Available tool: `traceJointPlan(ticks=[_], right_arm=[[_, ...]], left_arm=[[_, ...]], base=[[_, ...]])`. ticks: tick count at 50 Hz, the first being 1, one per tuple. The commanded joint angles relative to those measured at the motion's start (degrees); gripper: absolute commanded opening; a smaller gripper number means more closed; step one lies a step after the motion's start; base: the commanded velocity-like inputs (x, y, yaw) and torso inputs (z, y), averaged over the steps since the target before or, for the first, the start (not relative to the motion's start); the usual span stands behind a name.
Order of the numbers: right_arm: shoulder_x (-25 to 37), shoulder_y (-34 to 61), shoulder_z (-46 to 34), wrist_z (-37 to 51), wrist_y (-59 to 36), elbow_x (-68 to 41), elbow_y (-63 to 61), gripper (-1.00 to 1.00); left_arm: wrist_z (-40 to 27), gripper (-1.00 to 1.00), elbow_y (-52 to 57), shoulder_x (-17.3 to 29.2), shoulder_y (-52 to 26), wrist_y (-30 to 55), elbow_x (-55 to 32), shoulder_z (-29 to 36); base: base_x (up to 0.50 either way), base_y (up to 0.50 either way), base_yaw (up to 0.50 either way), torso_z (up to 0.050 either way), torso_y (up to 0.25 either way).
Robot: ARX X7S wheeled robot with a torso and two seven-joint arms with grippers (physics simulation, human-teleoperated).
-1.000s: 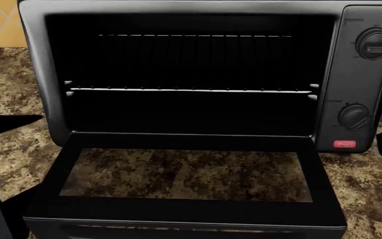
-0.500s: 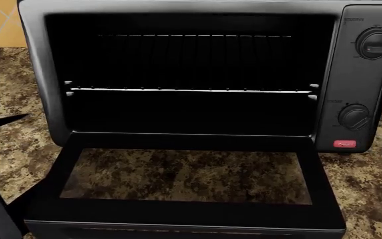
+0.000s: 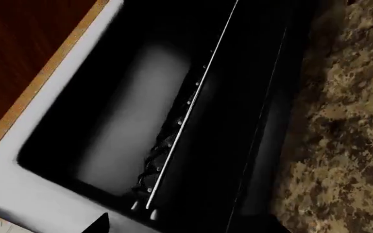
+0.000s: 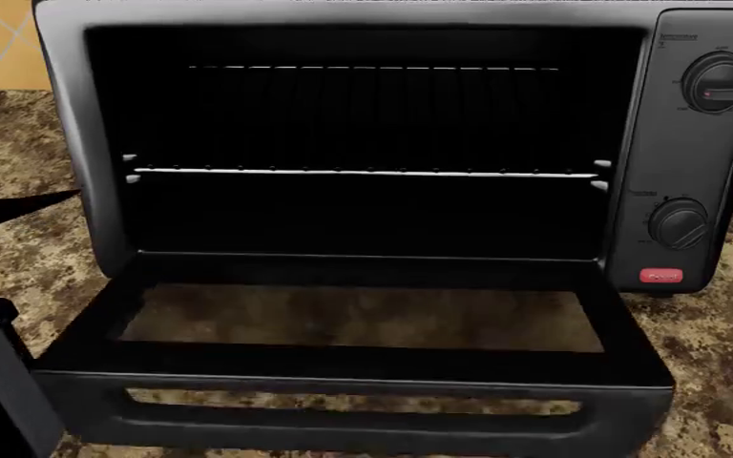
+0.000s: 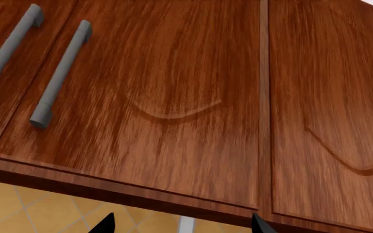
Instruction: Close the toaster oven door.
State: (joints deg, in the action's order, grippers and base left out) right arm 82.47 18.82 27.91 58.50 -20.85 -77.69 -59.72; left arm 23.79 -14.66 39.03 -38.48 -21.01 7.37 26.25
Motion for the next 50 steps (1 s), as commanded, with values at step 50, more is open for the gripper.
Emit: traceJointPlan(ticks=[50], right_arm=[[-1.5,-15.5,14.3,-1.6,1.8,1.4,-0.2,1.00]], left_arm=[[-20.8,1.00,44.6,-10.2,3.2,43.4,-10.4,-7.7]], base=[[0.00,0.00,-0.01,0.001,0.002]])
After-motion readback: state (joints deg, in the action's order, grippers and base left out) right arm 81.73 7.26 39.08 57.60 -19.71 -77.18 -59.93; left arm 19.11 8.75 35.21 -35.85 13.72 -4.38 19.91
